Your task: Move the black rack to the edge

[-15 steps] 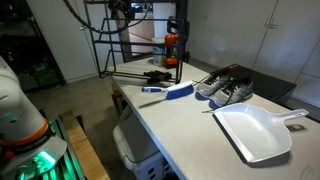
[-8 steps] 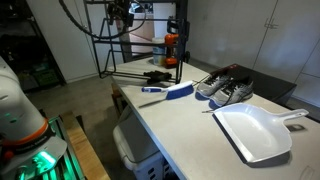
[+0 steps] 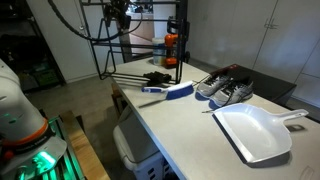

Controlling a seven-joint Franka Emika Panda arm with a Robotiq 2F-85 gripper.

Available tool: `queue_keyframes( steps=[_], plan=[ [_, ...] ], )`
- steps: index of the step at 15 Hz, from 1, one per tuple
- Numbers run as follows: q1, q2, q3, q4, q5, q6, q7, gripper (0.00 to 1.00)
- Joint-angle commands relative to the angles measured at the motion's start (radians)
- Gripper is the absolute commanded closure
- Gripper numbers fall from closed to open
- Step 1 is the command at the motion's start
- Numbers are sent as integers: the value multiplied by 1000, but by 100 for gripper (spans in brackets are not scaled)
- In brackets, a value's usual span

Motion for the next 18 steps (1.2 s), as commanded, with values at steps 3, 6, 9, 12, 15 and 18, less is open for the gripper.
queue_keyframes(
  steps=[3, 6, 9, 12, 15, 18],
  plan=[
    [-13, -71, 8, -97, -25, 35, 12, 0],
    [-13, -85, 10, -111, -31, 41, 12, 0],
    [-11, -96, 17, -112, -64, 38, 16, 0],
    [-10, -123, 24, -120, -118, 42, 16, 0],
    [-7, -146, 27, -128, -156, 39, 16, 0],
    [-5, -177, 32, -146, -185, 43, 16, 0]
  ],
)
